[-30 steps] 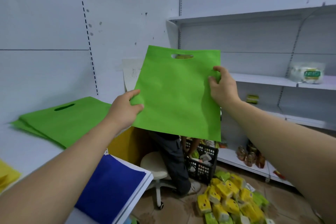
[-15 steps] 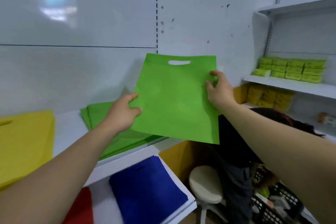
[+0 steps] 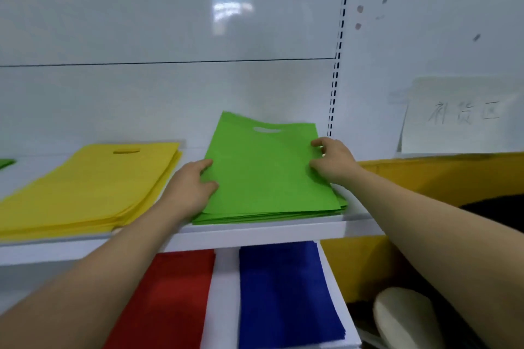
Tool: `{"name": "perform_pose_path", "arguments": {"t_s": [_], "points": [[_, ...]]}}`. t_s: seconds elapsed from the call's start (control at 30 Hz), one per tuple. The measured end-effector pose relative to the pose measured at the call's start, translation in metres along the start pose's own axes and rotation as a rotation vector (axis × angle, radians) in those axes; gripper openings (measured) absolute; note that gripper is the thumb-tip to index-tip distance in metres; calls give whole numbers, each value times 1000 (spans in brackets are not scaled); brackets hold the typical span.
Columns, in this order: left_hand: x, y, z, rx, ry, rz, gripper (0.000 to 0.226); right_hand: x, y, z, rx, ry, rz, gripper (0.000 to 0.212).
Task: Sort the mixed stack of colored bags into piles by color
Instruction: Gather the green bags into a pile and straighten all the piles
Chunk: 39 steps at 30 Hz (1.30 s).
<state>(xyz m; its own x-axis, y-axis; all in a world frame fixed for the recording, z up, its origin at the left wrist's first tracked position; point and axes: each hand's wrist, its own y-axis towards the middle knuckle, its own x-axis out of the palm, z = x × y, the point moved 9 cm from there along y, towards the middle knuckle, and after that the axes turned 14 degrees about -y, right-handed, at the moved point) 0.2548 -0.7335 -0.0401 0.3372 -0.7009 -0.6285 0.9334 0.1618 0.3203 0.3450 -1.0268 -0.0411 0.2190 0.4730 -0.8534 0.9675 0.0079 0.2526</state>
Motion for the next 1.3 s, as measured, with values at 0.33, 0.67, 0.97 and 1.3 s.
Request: {"name": "perform_pose_path", "arguments": {"t_s": [0.33, 0.67, 0.97, 1.3], "points": [[26, -48, -2, -7, 138, -337, 97, 25, 5, 2, -6, -200, -123, 49], [25, -47, 8, -39, 161, -337, 70, 32, 0, -15, -163, -421, -277, 56], [-37, -40, 10, -44, 181, -228, 64, 7, -10, -112, -322, -384, -185, 59], [-174, -82, -59, -105, 235, -79, 63, 65, -56, -285, -494, -267, -228, 55]]}}
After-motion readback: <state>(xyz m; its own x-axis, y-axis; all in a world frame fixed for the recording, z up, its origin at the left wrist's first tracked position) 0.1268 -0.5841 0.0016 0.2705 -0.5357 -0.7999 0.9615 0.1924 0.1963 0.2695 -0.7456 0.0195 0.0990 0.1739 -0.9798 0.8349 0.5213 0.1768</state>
